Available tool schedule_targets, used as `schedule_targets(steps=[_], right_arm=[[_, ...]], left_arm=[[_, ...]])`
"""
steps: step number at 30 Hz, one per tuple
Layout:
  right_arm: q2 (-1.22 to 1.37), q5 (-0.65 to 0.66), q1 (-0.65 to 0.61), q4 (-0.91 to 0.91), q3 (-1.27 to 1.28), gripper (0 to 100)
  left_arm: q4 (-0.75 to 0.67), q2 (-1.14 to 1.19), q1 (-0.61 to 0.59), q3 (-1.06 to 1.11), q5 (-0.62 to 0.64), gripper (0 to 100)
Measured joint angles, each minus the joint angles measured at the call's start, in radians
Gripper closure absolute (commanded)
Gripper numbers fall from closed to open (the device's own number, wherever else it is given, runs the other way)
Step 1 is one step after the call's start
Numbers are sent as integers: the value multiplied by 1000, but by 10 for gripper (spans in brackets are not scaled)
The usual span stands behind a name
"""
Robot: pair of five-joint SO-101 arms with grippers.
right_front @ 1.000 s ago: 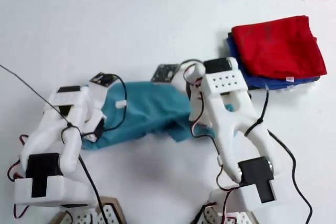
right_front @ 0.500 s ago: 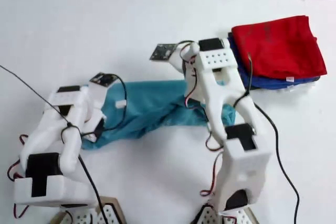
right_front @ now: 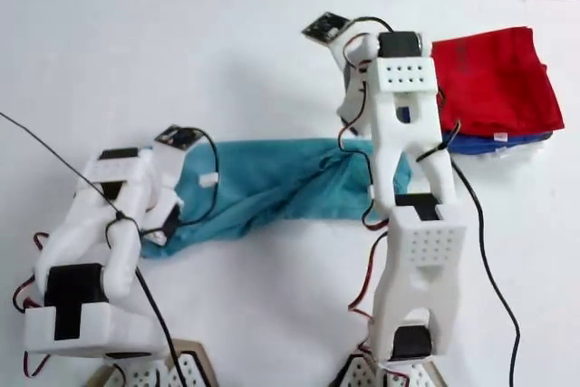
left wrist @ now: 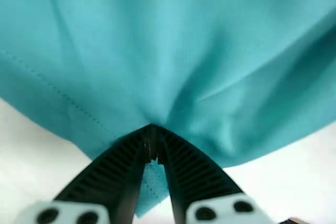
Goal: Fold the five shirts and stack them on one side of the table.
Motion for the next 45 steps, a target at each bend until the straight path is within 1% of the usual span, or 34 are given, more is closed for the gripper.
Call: schedule_targets(steps=[1, 3, 6, 11, 15, 18, 22, 24, 27, 30, 35, 41, 45], right_arm=[[0, 0, 0, 8, 0, 960], [-9, 0, 5, 12, 35, 981], [-78, 11, 14, 12, 146, 977], [-313, 94, -2, -2, 482, 977], [-506, 120, -25, -155, 804, 977], [-585, 120, -46, -284, 1010, 978], [-592, 118, -101, -410, 1137, 978], [-583, 89, -130, -466, 1138, 978], [-534, -11, -149, -539, 1108, 978], [-489, -98, -172, -562, 1020, 978], [-382, -166, -203, -571, 867, 978], [-215, -232, -199, -571, 681, 978], [-207, -270, -193, -491, 566, 978]], left_arm=[[0, 0, 0, 0, 0, 974], [0, 0, 0, 0, 0, 974], [0, 0, 0, 0, 0, 974], [0, 0, 0, 0, 0, 974], [0, 0, 0, 0, 0, 974], [0, 0, 0, 0, 0, 974], [0, 0, 0, -2, 0, 974], [0, 0, 0, -2, 0, 974], [0, 0, 0, -2, 0, 974], [0, 0, 0, -2, 0, 974], [0, 0, 0, -2, 0, 974], [0, 0, 0, -2, 0, 974], [0, 0, 0, -2, 0, 974]])
